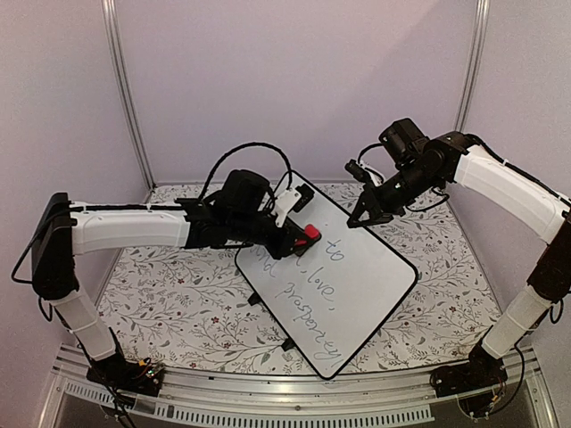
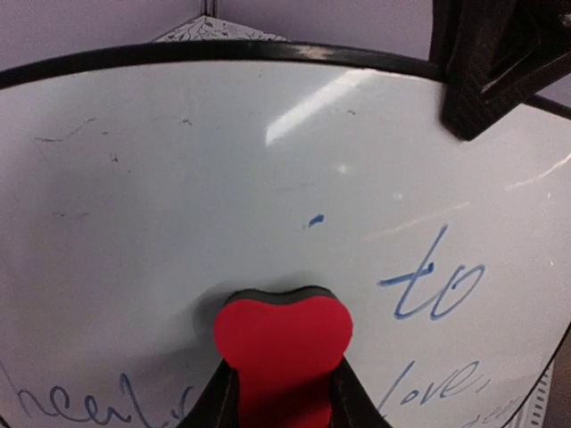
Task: Erase the whiteboard
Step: Erase the center of the whiteboard.
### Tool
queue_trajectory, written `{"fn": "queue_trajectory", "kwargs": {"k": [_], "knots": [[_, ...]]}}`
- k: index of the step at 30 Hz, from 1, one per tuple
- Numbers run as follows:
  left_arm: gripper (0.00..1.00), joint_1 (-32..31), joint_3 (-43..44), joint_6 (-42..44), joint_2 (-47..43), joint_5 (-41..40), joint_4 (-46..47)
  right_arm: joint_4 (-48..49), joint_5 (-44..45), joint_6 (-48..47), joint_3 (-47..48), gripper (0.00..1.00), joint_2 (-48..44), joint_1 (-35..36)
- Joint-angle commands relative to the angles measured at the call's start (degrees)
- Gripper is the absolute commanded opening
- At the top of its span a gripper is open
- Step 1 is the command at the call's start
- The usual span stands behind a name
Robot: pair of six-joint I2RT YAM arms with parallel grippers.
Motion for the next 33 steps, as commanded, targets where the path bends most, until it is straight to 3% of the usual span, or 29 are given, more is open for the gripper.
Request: {"fn": "queue_trajectory", "kwargs": {"k": [1, 23, 33], "knots": [[0.0, -1.2, 1.9, 1.2, 3.2, -0.4, 0.2, 2.1, -5.3, -5.1, 1.3, 0.0, 0.2, 3.4], [0.0, -1.6, 8.2, 2.5, 5.8, -1.7, -2.1, 2.1, -5.3, -5.1, 1.5, 0.0, 0.2, 3.3], [0.0, -2.5, 5.6, 1.8, 4.7, -3.5, -2.1, 2.0, -5.2, -5.1, 1.5, 0.0, 0.1, 3.4]]}}
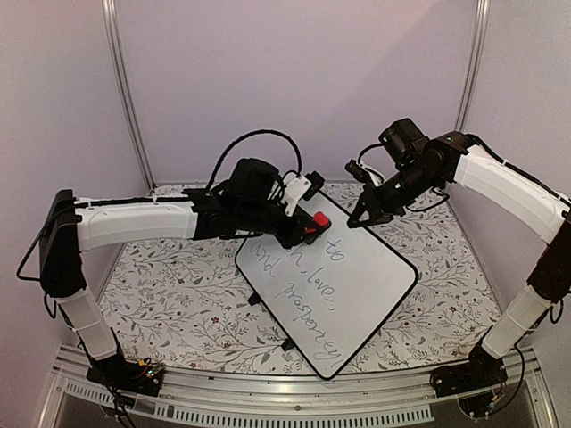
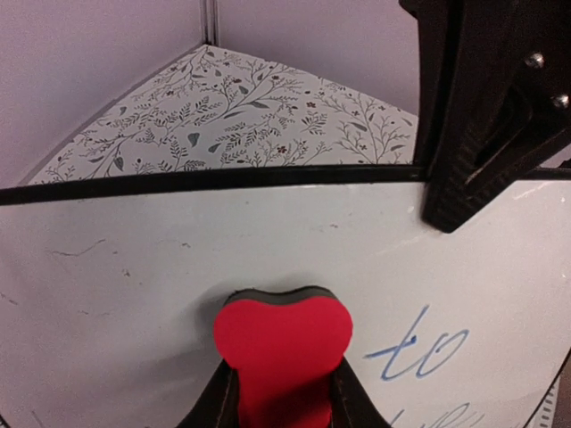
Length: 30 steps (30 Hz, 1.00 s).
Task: Erase the whiteboard
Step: Erase the center of the whiteboard.
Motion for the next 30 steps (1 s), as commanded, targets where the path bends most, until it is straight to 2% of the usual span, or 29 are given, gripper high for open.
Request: {"fn": "queue_trajectory", "kwargs": {"k": [1, 13, 30], "knots": [[0.0, -1.7, -2.5, -0.2, 1.4, -2.3, -0.2, 2.2, -5.3, -5.2, 1.5, 0.0, 0.1, 3.4], [0.0, -2.1, -11.8, -3.2, -2.2, -3.0, 2.5, 2.2, -5.4, -5.2, 1.6, 0.0, 0.1, 3.4], [0.0, -2.1, -17.5, -4.4, -5.6, -3.4, 3.0, 2.3, -5.5, -5.2, 1.6, 0.0, 0.4, 3.4]]}}
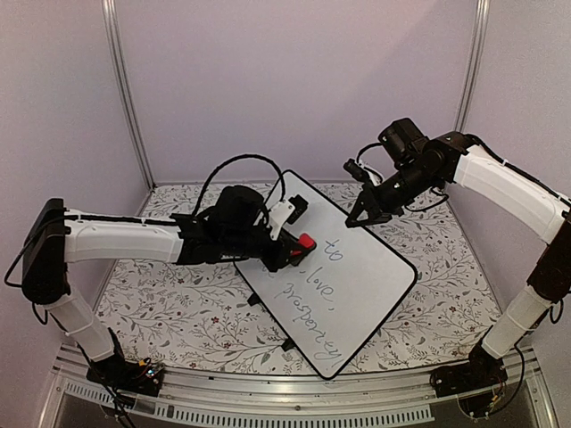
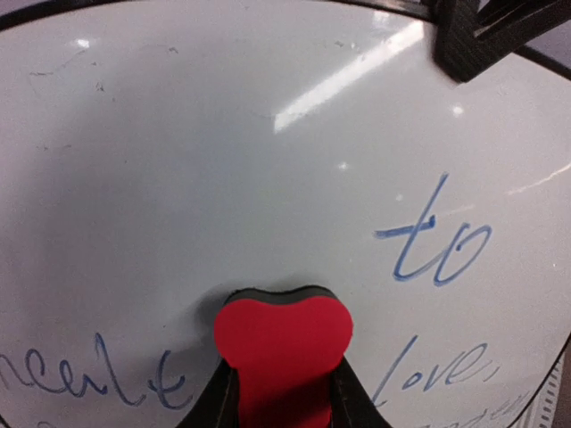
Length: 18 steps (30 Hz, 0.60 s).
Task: Erase the whiteboard
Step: Erase the center of the whiteboard.
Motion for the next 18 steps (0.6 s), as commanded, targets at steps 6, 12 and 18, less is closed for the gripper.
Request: {"fn": "queue_trajectory", "kwargs": {"k": [6, 12, 18], "knots": [[0.0, -1.6, -1.9, 0.4, -0.2, 0.6, -3.3, 1.8, -4.8, -5.2, 1.6, 0.0, 0.5, 3.2], [0.0, -2.1, 0.5, 1.6, 1.1, 1.0, -3.1, 1.8, -4.8, -5.1, 1.6, 0.0, 0.4, 3.2], [0.0, -2.4, 3.6, 2.7, 2.5, 1.7, -3.1, 1.8, -4.9, -5.0, 1.7, 0.0, 0.5, 3.2]]}}
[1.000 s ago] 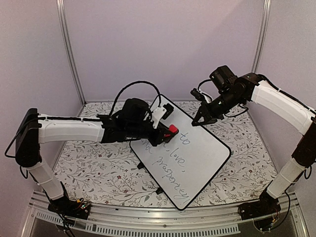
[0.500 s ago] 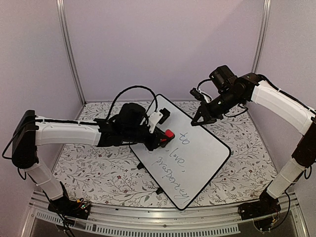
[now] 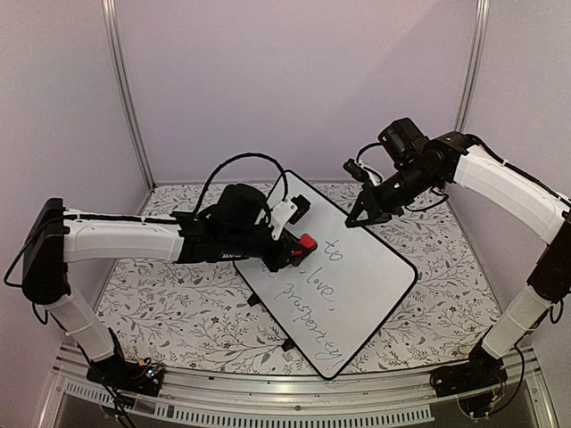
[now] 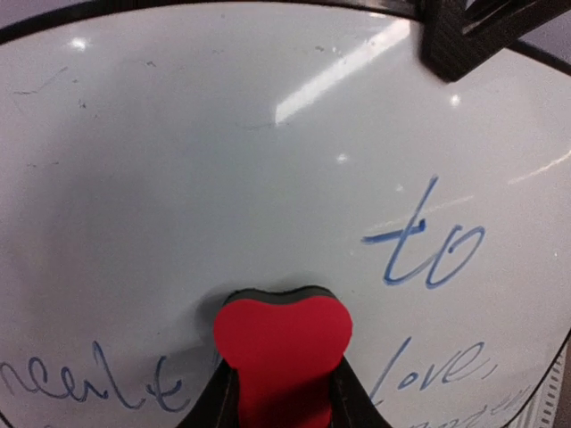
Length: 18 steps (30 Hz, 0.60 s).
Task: Erase the whiteboard
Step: Erase the center of the whiteboard.
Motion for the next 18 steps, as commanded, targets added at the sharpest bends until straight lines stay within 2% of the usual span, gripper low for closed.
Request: {"fn": "queue_trajectory", "kwargs": {"k": [1, 18], "knots": [[0.0, -1.9, 3.0, 1.8, 2.7, 1.8, -1.2, 1.5, -4.7, -5.0, 1.6, 0.0, 0.5, 3.1], [0.0, -3.1, 5.7, 3.1, 3.2, 2.3, -1.6, 1.5, -4.6, -4.9, 1.7, 0.0, 0.3, 3.1]]}}
